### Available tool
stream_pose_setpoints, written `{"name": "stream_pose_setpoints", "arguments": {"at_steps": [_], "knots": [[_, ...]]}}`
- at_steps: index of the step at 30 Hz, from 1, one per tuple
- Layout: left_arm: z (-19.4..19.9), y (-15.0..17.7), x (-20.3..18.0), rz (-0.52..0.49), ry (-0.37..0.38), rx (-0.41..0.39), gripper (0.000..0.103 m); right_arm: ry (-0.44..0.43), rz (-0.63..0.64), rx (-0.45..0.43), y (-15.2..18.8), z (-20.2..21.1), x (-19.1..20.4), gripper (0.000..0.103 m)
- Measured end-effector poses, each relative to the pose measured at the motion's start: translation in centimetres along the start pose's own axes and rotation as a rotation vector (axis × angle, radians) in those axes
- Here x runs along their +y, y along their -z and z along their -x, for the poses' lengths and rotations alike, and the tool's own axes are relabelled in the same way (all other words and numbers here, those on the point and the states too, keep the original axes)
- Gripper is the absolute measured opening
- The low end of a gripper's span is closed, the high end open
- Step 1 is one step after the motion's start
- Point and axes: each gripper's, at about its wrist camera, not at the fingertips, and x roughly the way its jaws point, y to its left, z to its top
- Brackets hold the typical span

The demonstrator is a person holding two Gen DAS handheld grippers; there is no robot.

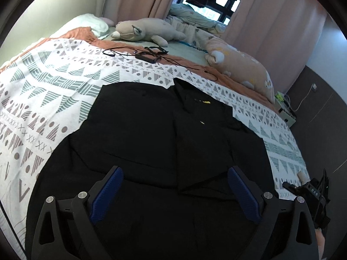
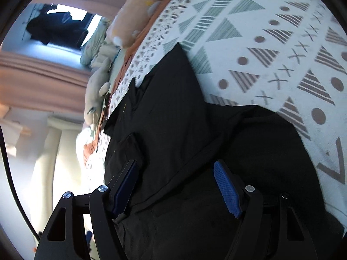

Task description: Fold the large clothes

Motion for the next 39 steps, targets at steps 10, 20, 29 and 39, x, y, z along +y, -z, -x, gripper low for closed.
{"name": "stream_pose_setpoints", "arguments": {"at_steps": [10,20,29,39], "knots": [[-5.1,1.6,-3.8,-0.104,-0.025,0.065,0.089,-0.025,-0.081,0.047,-1.6,-3.2,-2.3,0.072],[-9.4,2.1,-9.2,-0.261,-0.052,0.135,0.086,0.033,-0.128,-0.020,-3.0,-3.7,-4.3,0.016],[-15.2,2.7,-14.9,-0.420,-0.084,0.238,0.086,0.010,-0.156,-0.058,-3.9,-3.4,-4.8,0.011],[-19.5,3.0,-17.0,-0.557,-0.233,0.282,0.065,-0.023,-0.184,-0.051,-4.1,-3.3,-5.3,0.011]]}}
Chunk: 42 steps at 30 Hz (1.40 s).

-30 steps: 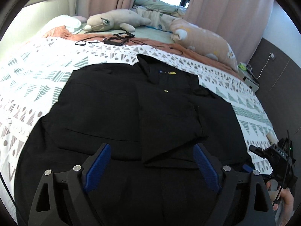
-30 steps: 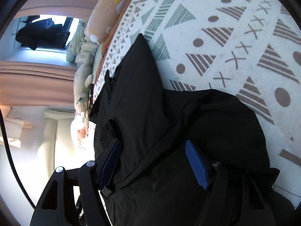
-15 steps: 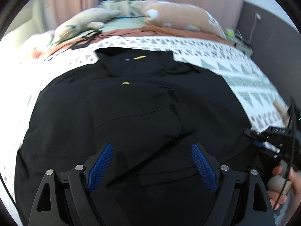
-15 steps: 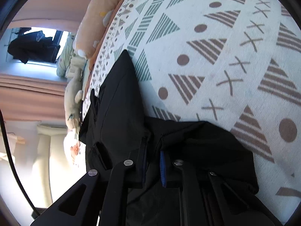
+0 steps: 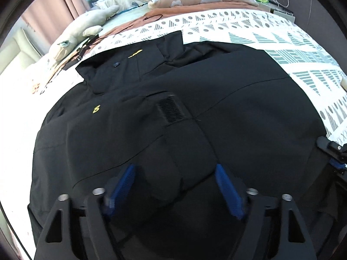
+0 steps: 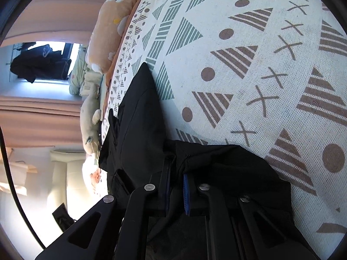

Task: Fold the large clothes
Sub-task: 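Grasp the jacket's folded edge with the left gripper while the right gripper holds the other side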

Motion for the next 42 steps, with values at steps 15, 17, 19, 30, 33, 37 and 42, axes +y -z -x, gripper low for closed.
{"name": "stream_pose_setpoints", "arguments": {"at_steps": [15,17,19,30,33,37,42], "knots": [[8.7,4.1,15.8,0.188,-0.091,-0.077,0.036,0.005,0.004,0.008,0.4,0.0,0.2,0.011],[9.4,5.3,18.5,0.232,-0.105,-0.061,0.037,0.029,0.030,0.016,0.5,-0.1,0.7,0.015],[9.7,6.5,20.8,0.275,-0.089,-0.032,0.037,0.044,0.059,0.026,0.7,-0.1,1.2,0.033],[9.4,11.8,27.6,0.522,0.074,-0.003,0.072,0.097,0.208,0.059,2.6,-1.2,3.7,0.049],[8.2,12.3,27.8,0.543,0.061,0.010,0.072,0.095,0.208,0.060,2.5,-1.3,3.7,0.049],[6.1,12.3,27.2,0.524,0.034,0.013,0.072,0.083,0.198,0.054,2.2,-1.2,3.3,0.049],[2.4,12.0,26.6,0.492,-0.004,0.088,0.046,0.075,0.173,0.030,1.4,-1.2,2.9,0.049]]}}
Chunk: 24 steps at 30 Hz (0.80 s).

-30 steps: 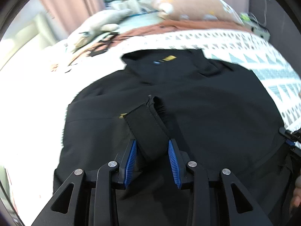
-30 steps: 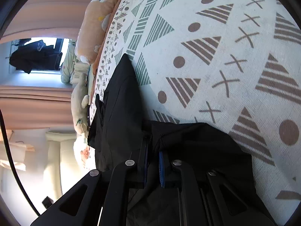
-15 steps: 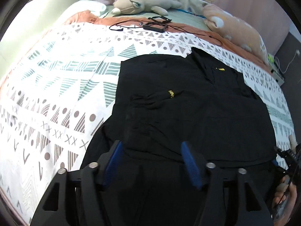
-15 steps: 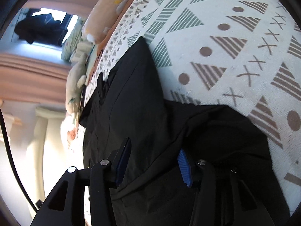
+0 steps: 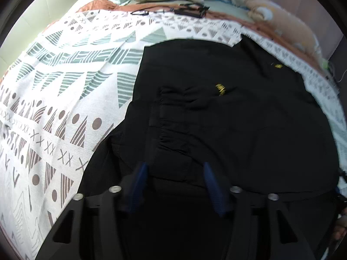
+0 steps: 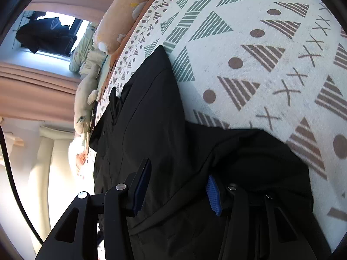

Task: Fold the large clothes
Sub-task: 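Grasp the jacket's folded edge with the left gripper while the right gripper holds the other side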

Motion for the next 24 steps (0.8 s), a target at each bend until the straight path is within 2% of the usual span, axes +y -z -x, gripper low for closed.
{"name": "stream_pose_setpoints", "arguments": {"at_steps": [1,4,8,12,15,17,19,22,24], "knots": [[-0.5,-0.1,-0.1,-0.005,-0.018,0.005,0.042,-0.002,-0.004,-0.003,-0.2,0.0,-0.1,0.049],[-1.7,-0.8,0.0,0.003,-0.016,0.006,0.042,-0.005,-0.009,-0.005,-0.6,-0.1,-0.2,0.049],[-2.3,-1.8,-0.2,0.002,-0.049,-0.010,0.042,-0.002,-0.015,-0.007,-0.8,-0.2,-0.3,0.049],[-1.9,-2.0,-0.6,0.003,-0.087,-0.028,0.042,-0.007,-0.022,-0.002,-0.8,-0.1,-0.3,0.049],[-1.0,-1.9,-0.7,-0.013,-0.086,-0.066,0.043,-0.015,-0.023,0.016,-0.8,0.0,-0.4,0.049],[0.2,-1.8,-0.5,-0.008,-0.062,-0.090,0.043,-0.020,-0.017,0.024,-0.6,0.4,-0.4,0.055],[1.3,-1.8,-0.5,0.002,-0.024,-0.102,0.043,-0.051,-0.019,0.022,-0.2,0.9,-0.4,0.068],[3.5,-1.2,-0.4,0.015,0.047,-0.115,0.045,-0.059,0.000,0.013,0.4,1.8,-0.1,0.073],[5.2,-0.5,-0.6,0.014,0.055,-0.137,0.055,-0.047,0.028,0.011,1.1,2.5,0.2,0.079]]}}
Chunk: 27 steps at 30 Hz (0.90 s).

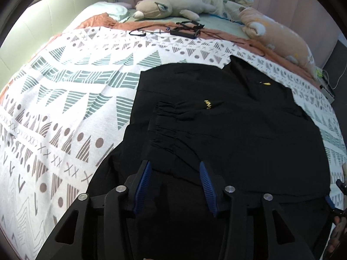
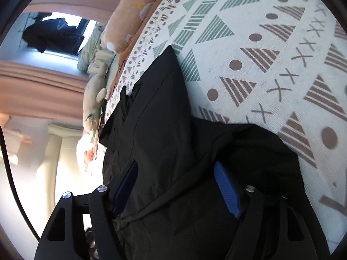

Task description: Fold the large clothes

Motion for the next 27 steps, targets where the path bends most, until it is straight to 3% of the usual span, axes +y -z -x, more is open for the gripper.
{"name": "stream_pose_setpoints", "arguments": {"at_steps": [1,3,7,11,22,27], "knots": [[0.8,0.2,-0.1,-0.002,0.007,-0.013,0.059,0.003,0.011,0.000,0.3,0.3,0.2,0.084],[2.5,0.8,-0.3,0.005,0.030,-0.033,0.080,0.008,0.028,0.000,1.0,1.0,0.6,0.087],[6.4,2.2,-0.4,0.026,0.074,-0.071,0.083,-0.001,0.074,-0.018,2.1,2.7,1.6,0.097],[10.4,4.0,0.3,0.037,0.120,-0.129,0.101,0.006,0.118,-0.043,3.8,5.3,1.4,0.098],[18.6,9.3,3.0,0.030,0.154,-0.252,0.102,-0.015,0.152,-0.151,7.8,12.8,0.5,0.103],[20.8,11.8,3.8,0.033,0.183,-0.289,0.102,0.024,0.206,-0.184,10.0,15.7,0.3,0.103]]}}
